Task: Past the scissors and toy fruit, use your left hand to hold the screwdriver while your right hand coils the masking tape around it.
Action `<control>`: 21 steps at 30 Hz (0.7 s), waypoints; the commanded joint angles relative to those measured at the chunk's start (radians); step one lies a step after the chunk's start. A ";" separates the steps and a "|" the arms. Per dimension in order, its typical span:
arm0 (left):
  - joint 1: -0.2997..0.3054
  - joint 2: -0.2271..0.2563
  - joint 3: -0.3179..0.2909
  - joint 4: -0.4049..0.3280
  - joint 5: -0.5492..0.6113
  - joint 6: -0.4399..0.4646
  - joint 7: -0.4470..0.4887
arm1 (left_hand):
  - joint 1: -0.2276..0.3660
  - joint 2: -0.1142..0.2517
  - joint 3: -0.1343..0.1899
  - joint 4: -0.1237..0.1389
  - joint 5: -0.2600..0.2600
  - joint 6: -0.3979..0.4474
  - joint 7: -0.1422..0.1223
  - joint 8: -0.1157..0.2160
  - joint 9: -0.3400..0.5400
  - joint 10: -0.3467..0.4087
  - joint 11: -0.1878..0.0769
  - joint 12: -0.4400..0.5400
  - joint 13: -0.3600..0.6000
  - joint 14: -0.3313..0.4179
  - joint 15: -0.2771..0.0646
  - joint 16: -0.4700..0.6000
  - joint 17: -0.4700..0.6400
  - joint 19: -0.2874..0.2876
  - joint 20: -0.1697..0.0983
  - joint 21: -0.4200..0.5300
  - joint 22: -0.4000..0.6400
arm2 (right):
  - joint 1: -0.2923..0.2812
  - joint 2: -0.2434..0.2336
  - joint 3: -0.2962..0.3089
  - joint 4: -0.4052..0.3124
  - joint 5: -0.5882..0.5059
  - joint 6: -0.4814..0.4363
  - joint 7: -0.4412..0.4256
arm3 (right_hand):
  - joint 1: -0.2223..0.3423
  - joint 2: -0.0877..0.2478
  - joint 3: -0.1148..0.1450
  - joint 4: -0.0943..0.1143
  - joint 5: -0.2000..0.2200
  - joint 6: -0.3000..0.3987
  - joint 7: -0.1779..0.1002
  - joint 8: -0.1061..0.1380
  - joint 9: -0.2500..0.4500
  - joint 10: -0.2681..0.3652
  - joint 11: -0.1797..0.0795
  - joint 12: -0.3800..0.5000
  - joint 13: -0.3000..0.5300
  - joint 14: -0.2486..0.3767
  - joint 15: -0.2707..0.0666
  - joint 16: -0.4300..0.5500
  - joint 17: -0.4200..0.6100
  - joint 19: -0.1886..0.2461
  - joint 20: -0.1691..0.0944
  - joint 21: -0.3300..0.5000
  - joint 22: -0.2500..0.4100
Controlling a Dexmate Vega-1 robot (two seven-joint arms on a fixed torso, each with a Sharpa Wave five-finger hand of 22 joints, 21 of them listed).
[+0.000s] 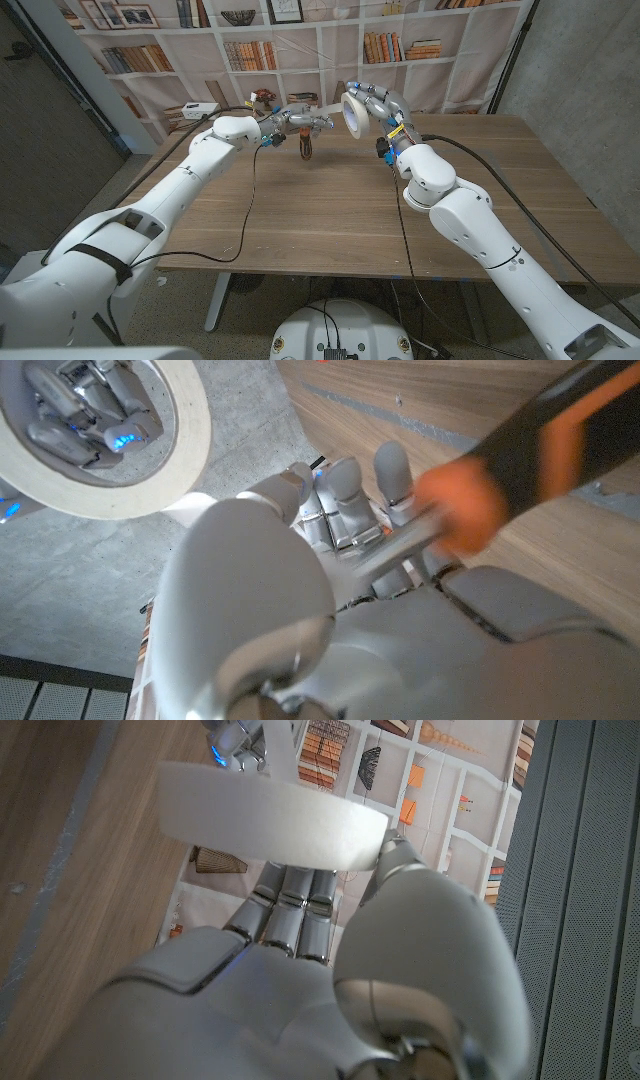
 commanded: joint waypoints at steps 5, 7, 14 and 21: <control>-0.020 -0.007 -0.016 0.015 -0.080 0.107 -0.050 | 0.167 0.157 0.003 -0.001 -0.005 -0.002 -0.006 0.023 0.016 0.006 -0.004 0.008 -0.001 0.001 -0.002 0.011 -0.001 0.009 -0.110 0.006 0.002 | 0.044 -0.001 -0.027 0.066 0.010 -0.036 0.031 | 0.045 0.050 0.038 -0.028 -0.004 0.113 0.097 -0.005 0.005 0.140 -0.143 0.007 0.004 0.030 -0.195 0.003 0.002 -0.011 -0.002 0.013 -0.005; -0.020 -0.006 -0.015 0.014 -0.075 0.103 -0.044 | 0.166 0.157 0.003 0.000 -0.005 -0.001 -0.004 0.023 0.016 0.003 -0.005 0.009 0.004 0.000 -0.002 0.012 -0.001 0.011 -0.111 0.004 -0.001 | 0.044 0.005 -0.026 0.069 0.011 -0.033 0.024 | 0.045 0.050 0.039 -0.029 -0.004 0.112 0.097 -0.005 0.006 0.139 -0.144 0.008 0.007 0.029 -0.195 0.003 0.001 -0.012 -0.002 0.015 -0.007; -0.029 0.053 0.049 -0.045 0.069 0.066 0.009 | 0.154 0.158 0.020 0.021 -0.054 -0.090 -0.029 -0.051 -0.048 -0.033 -0.015 -0.077 -0.115 -0.107 0.073 -0.148 -0.193 -0.104 -0.061 -0.040 -0.065 | 0.042 0.005 -0.025 0.070 -0.001 -0.010 0.019 | 0.043 0.050 0.041 -0.029 -0.004 0.113 0.096 -0.008 0.010 0.141 -0.145 0.007 0.001 0.029 -0.196 0.004 0.001 -0.016 -0.003 0.023 -0.014; -0.082 0.115 0.133 -0.078 0.221 0.027 -0.044 | -0.236 -0.056 -0.110 0.086 -0.079 -0.529 -0.065 -0.392 -0.236 -0.405 -0.024 -0.306 -0.357 -0.533 0.101 -0.706 -0.670 -0.523 0.141 -0.300 -0.313 | 0.034 -0.001 -0.022 0.055 -0.032 0.019 0.008 | 0.042 0.050 0.041 -0.030 -0.005 0.116 0.098 -0.010 0.010 0.141 -0.143 0.008 0.002 0.027 -0.195 0.004 0.001 -0.017 -0.003 0.032 -0.020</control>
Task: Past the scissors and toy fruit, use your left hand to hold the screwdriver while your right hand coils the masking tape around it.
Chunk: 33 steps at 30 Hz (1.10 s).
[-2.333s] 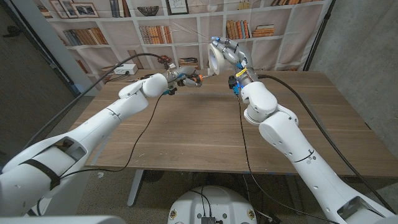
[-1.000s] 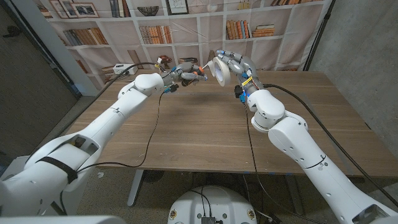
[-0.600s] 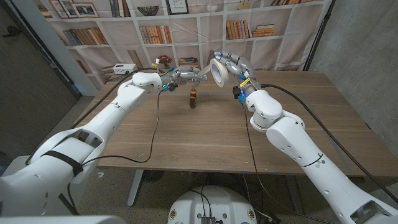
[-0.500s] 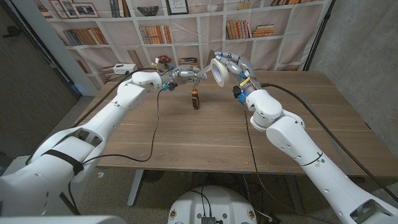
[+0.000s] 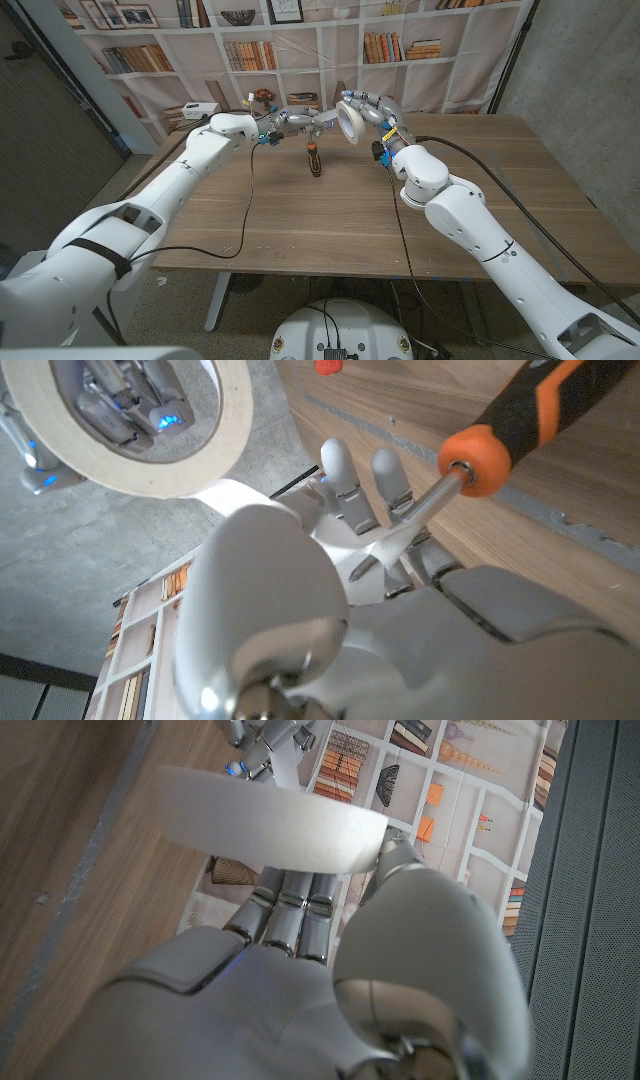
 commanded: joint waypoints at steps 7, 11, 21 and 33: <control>-0.129 0.086 0.183 -0.016 0.298 -0.078 -0.162 | -0.418 -0.306 -0.372 0.045 0.095 -0.494 -0.039 -0.114 -0.256 -0.441 0.038 -0.280 -0.243 -0.639 0.169 -0.332 -0.301 -0.492 0.199 -0.351 -0.055 | -0.016 -0.004 0.003 0.007 -0.058 0.097 0.000 | 0.039 0.049 0.039 -0.033 -0.005 0.105 0.097 -0.008 0.007 0.136 -0.144 0.008 0.010 0.025 -0.195 0.006 0.002 -0.012 -0.003 0.015 -0.007; -0.167 0.071 0.213 0.020 0.328 -0.093 -0.233 | -0.444 -0.308 -0.490 0.025 0.147 -0.568 -0.051 -0.109 -0.323 -0.528 0.084 -0.285 -0.294 -0.747 0.207 -0.333 -0.354 -0.563 0.221 -0.440 -0.054 | -0.032 -0.001 0.008 0.002 -0.078 0.125 -0.011 | 0.039 0.049 0.039 -0.033 -0.005 0.104 0.095 -0.010 0.008 0.135 -0.147 0.008 0.010 0.024 -0.195 0.006 0.002 -0.015 -0.004 0.018 -0.010; -0.185 0.088 0.264 -0.066 0.454 0.000 -0.257 | -0.443 -0.298 -0.552 0.008 0.181 -0.624 -0.023 -0.111 -0.357 -0.571 0.088 -0.282 -0.323 -0.781 0.230 -0.326 -0.382 -0.577 0.222 -0.481 -0.051 | -0.060 0.011 0.030 -0.003 -0.083 0.149 -0.025 | 0.038 0.049 0.042 -0.035 -0.005 0.107 0.095 -0.013 0.010 0.136 -0.147 0.009 0.009 0.023 -0.196 0.008 0.002 -0.019 -0.005 0.030 -0.019; -0.222 0.012 0.286 0.113 0.410 -0.098 -0.377 | -0.424 -0.283 -0.611 -0.010 0.224 -0.630 -0.014 -0.093 -0.394 -0.582 0.048 -0.268 -0.360 -0.773 0.218 -0.309 -0.416 -0.533 0.216 -0.507 -0.048 | -0.061 0.018 0.041 0.000 -0.106 0.168 -0.027 | 0.037 0.048 0.044 -0.036 -0.005 0.112 0.097 -0.016 0.012 0.138 -0.146 0.008 0.006 0.021 -0.196 0.009 0.002 -0.023 -0.005 0.044 -0.027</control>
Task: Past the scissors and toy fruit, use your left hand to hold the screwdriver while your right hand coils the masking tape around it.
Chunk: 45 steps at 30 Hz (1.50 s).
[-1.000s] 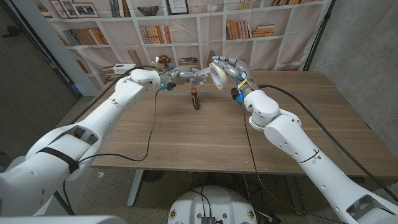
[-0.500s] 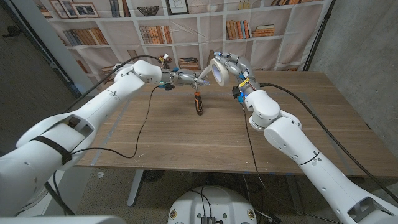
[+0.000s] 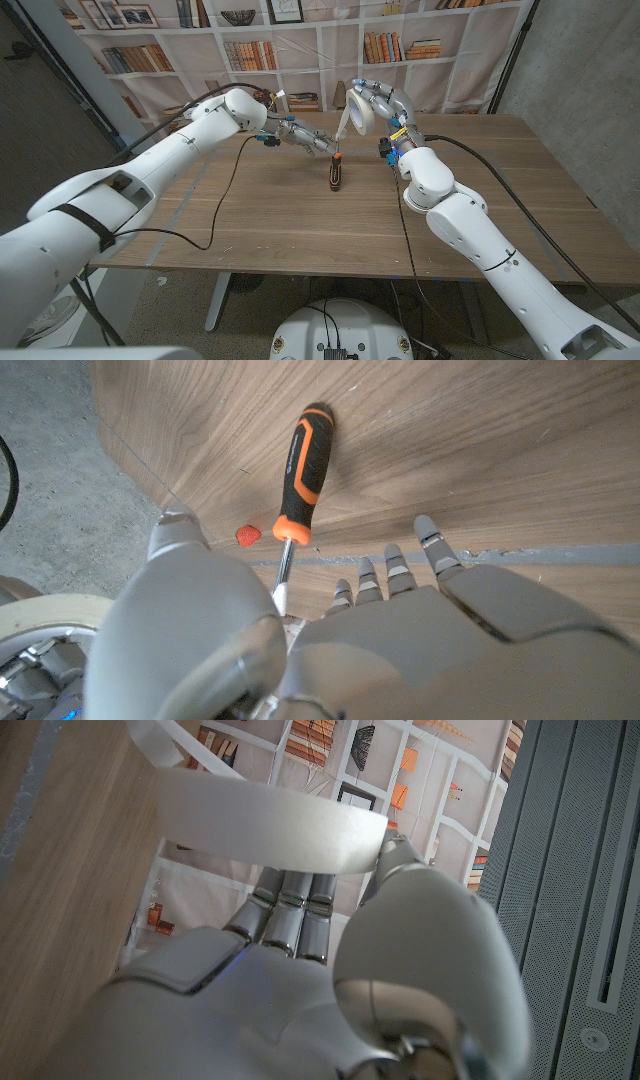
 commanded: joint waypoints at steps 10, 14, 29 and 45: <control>-0.004 -0.157 0.020 0.349 -0.045 -0.209 -0.047 | 0.092 0.039 -0.028 -0.040 0.053 0.028 0.012 0.019 -0.034 0.015 -0.043 0.016 -0.042 0.037 -0.050 0.017 -0.039 0.069 -0.047 -0.008 0.003 | 0.011 0.022 0.013 0.014 -0.027 0.019 -0.002 | 0.040 0.044 0.046 -0.036 -0.002 0.102 0.092 -0.004 0.004 0.142 -0.141 0.011 0.003 0.020 -0.196 0.009 0.001 -0.011 -0.001 0.021 -0.005; 0.015 -0.218 -0.005 0.495 -0.082 -0.329 0.000 | 0.126 0.066 -0.029 -0.047 0.066 0.086 -0.030 0.037 -0.047 0.066 -0.082 0.035 -0.059 0.072 -0.074 0.027 -0.053 0.104 -0.056 -0.013 0.003 | 0.016 0.023 0.011 0.018 -0.033 0.023 0.004 | 0.039 0.044 0.046 -0.036 -0.002 0.103 0.093 -0.006 0.004 0.142 -0.142 0.011 0.002 0.019 -0.196 0.009 0.001 -0.013 -0.002 0.025 -0.008; 0.062 -0.385 -0.095 0.817 -0.155 -0.593 0.248 | 0.307 0.233 0.029 -0.085 0.022 0.355 -0.101 0.094 -0.073 0.314 -0.161 0.092 -0.139 0.231 -0.158 0.061 -0.092 0.231 -0.111 -0.038 0.005 | 0.025 0.033 0.010 0.037 -0.038 0.032 0.012 | 0.036 0.043 0.048 -0.036 -0.003 0.106 0.092 -0.010 0.007 0.139 -0.143 0.012 0.005 0.018 -0.196 0.010 0.001 -0.018 -0.003 0.039 -0.015; 0.061 -0.430 -0.112 0.854 -0.177 -0.535 0.305 | 0.387 0.312 0.350 0.019 -0.152 0.645 -0.049 0.156 0.005 0.558 -0.091 0.091 -0.213 0.502 -0.205 0.085 -0.087 0.423 -0.152 0.106 0.022 | 0.023 0.032 0.019 0.038 -0.029 0.029 0.019 | 0.032 0.043 0.050 -0.036 -0.003 0.105 0.091 -0.014 0.014 0.138 -0.142 0.011 0.004 0.013 -0.196 0.010 0.001 -0.025 -0.006 0.054 -0.022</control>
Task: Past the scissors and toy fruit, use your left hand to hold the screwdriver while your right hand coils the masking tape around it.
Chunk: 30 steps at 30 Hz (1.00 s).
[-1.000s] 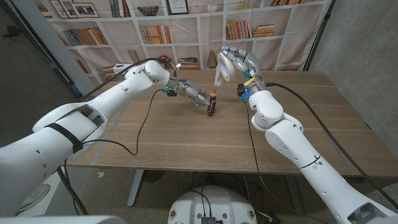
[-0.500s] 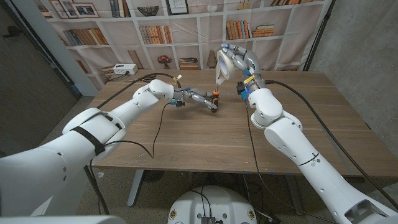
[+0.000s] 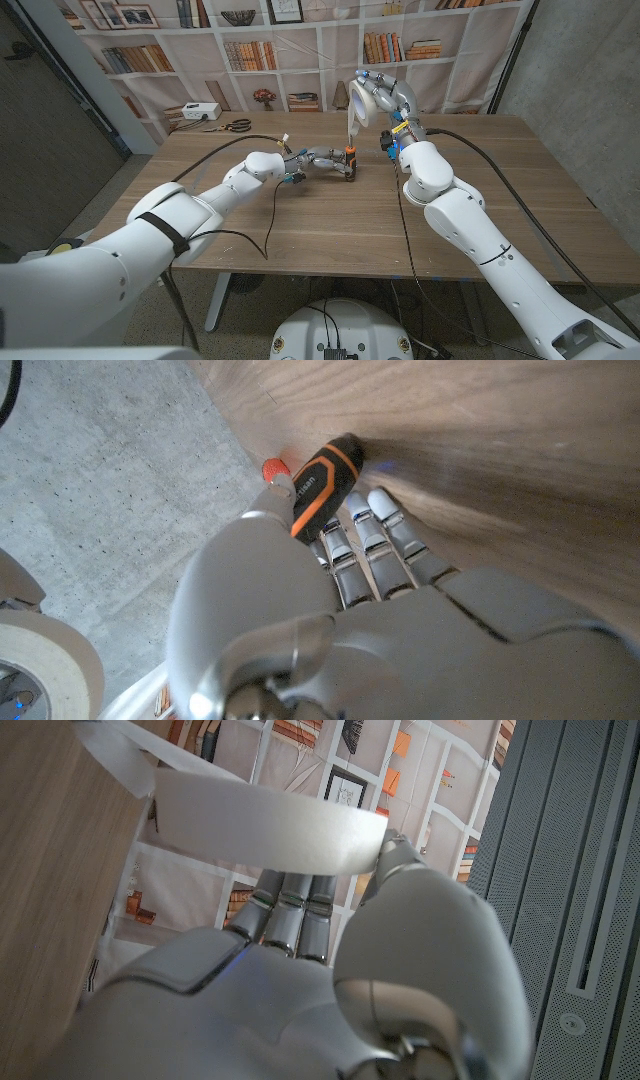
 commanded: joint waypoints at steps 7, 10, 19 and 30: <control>-0.023 -0.047 0.022 0.063 -0.001 0.016 0.050 | -0.139 -0.241 -0.055 0.079 -0.029 -0.446 0.055 -0.203 -0.031 -0.338 0.037 -0.154 -0.019 -0.252 0.029 -0.131 -0.009 -0.165 0.102 -0.062 -0.017 | -0.004 -0.007 0.012 -0.004 0.008 0.002 0.010 | 0.036 0.039 0.049 -0.040 -0.003 0.104 0.095 -0.006 0.004 0.138 -0.143 0.006 0.004 0.015 -0.196 0.007 0.001 -0.006 0.000 0.014 -0.001; -0.028 -0.060 0.019 0.068 -0.011 0.025 0.058 | -0.143 -0.232 -0.061 0.085 -0.015 -0.470 0.052 -0.203 -0.038 -0.362 0.056 -0.156 -0.021 -0.275 0.039 -0.131 -0.005 -0.181 0.116 -0.075 -0.017 | -0.007 -0.007 0.015 -0.005 0.008 0.003 0.008 | 0.036 0.039 0.049 -0.040 -0.003 0.103 0.095 -0.006 0.004 0.140 -0.143 0.005 0.003 0.015 -0.196 0.007 0.001 -0.006 0.000 0.015 -0.001; -0.029 -0.094 0.006 0.075 -0.037 0.014 0.138 | -0.095 -0.096 -0.012 0.078 0.003 -0.314 -0.030 -0.151 -0.052 -0.228 -0.036 -0.094 -0.029 -0.160 -0.001 -0.079 -0.002 -0.107 0.105 -0.062 -0.011 | -0.014 -0.012 0.022 -0.007 0.015 0.007 0.013 | 0.034 0.038 0.050 -0.040 -0.004 0.104 0.093 -0.009 0.006 0.134 -0.144 0.004 0.005 0.012 -0.196 0.007 0.001 -0.010 -0.003 0.022 -0.003; -0.067 -0.156 0.049 0.087 -0.058 0.098 0.228 | -0.082 -0.147 -0.040 0.040 -0.012 -0.346 -0.061 -0.177 -0.058 -0.304 -0.047 -0.128 -0.047 -0.255 0.017 -0.120 -0.008 -0.158 0.117 -0.092 -0.013 | -0.019 -0.016 0.024 -0.003 0.024 0.022 0.024 | 0.032 0.037 0.051 -0.041 -0.004 0.104 0.092 -0.011 0.010 0.134 -0.142 0.006 0.007 0.009 -0.195 0.007 0.000 -0.014 -0.004 0.031 -0.006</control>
